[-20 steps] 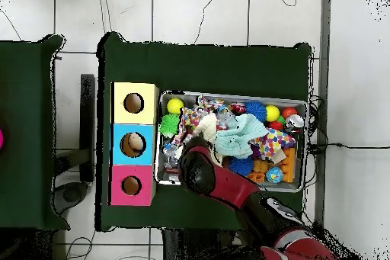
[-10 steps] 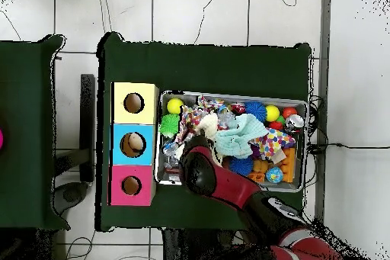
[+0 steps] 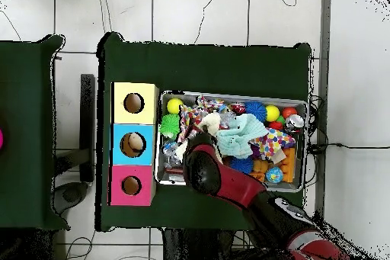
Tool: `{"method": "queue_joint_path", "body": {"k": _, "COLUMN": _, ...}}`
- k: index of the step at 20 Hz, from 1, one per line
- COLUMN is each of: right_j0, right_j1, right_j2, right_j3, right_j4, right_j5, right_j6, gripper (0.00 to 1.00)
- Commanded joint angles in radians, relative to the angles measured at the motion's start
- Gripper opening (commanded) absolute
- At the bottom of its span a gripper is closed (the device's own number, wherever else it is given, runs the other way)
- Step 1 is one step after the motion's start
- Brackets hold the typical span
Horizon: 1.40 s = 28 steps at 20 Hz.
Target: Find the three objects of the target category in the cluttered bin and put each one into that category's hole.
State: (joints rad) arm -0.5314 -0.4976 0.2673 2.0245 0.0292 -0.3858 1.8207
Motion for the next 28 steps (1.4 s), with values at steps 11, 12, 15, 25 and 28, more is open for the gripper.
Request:
{"method": "queue_joint_path", "body": {"k": 11, "right_j0": -0.071, "right_j1": -0.057, "right_j2": 0.157, "right_j3": -0.010, "right_j4": 0.006, "right_j5": 0.029, "right_j6": 0.263, "gripper": 1.00}}
{"method": "queue_joint_path", "body": {"k": 12, "right_j0": -0.068, "right_j1": -0.063, "right_j2": 0.162, "right_j3": -0.004, "right_j4": 0.017, "right_j5": 0.020, "right_j6": 0.278, "gripper": 1.00}}
{"method": "queue_joint_path", "body": {"k": 15, "right_j0": -0.066, "right_j1": -0.097, "right_j2": 0.172, "right_j3": 0.015, "right_j4": 0.041, "right_j5": 0.039, "right_j6": 0.290, "gripper": 1.00}}
{"method": "queue_joint_path", "body": {"k": 25, "right_j0": -0.101, "right_j1": -0.163, "right_j2": 0.254, "right_j3": 0.086, "right_j4": 0.085, "right_j5": 0.230, "right_j6": 0.275, "gripper": 1.00}}
{"method": "queue_joint_path", "body": {"k": 28, "right_j0": -0.104, "right_j1": -0.169, "right_j2": 0.262, "right_j3": 0.091, "right_j4": 0.102, "right_j5": 0.281, "right_j6": 0.261, "gripper": 1.00}}
